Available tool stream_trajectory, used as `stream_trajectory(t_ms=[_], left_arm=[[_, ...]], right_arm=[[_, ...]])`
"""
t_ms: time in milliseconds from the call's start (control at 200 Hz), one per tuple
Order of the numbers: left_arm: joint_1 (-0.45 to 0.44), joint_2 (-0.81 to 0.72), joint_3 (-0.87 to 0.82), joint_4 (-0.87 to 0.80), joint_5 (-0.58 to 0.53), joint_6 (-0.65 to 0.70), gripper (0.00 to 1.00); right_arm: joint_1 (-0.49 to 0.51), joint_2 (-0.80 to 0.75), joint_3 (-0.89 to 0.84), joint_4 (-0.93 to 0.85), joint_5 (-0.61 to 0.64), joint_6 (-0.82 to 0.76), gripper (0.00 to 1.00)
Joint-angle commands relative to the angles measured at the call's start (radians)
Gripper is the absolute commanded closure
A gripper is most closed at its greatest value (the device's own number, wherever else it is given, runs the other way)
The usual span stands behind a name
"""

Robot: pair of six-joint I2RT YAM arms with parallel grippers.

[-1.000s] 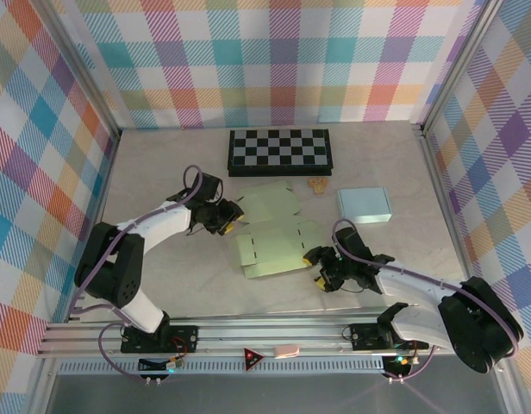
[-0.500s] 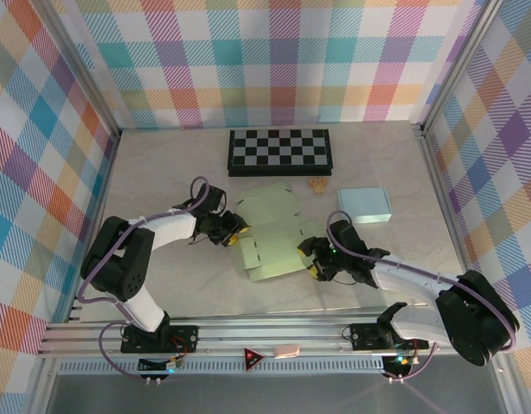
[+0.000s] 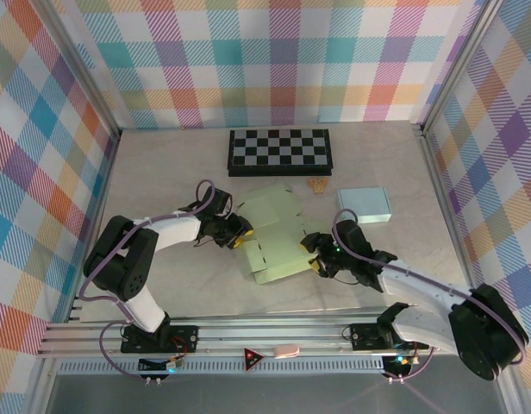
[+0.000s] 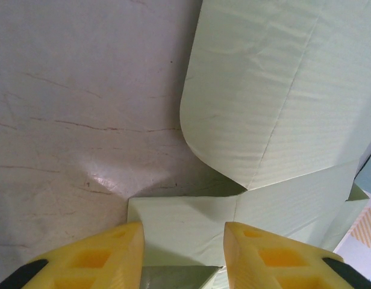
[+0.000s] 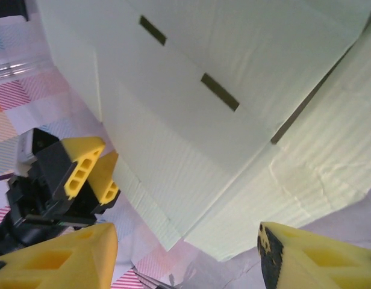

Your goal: Fold the paper box

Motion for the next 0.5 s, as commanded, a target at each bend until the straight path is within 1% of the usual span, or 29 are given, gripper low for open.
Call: stream_trajectory(t_ms=[0, 110, 290, 495], left_arm=[[-0.012, 0.017, 0.021, -0.003, 0.002, -0.013, 0.61], [-0.016, 0.024, 0.027, -0.002, 0.004, -0.013, 0.61], [-0.023, 0.027, 0.033, -0.004, 0.002, -0.013, 0.61], [-0.024, 0.029, 0.037, -0.01, 0.004, -0.008, 0.61]], right_arm=[[0.005, -0.042, -0.038, -0.051, 0.008, 0.004, 0.37], [0.004, -0.042, -0.088, 0.039, 0.01, 0.04, 0.36], [0.005, 0.021, -0.072, 0.063, -0.013, 0.026, 0.36], [0.004, 0.066, -0.086, 0.115, -0.004, 0.03, 0.36]])
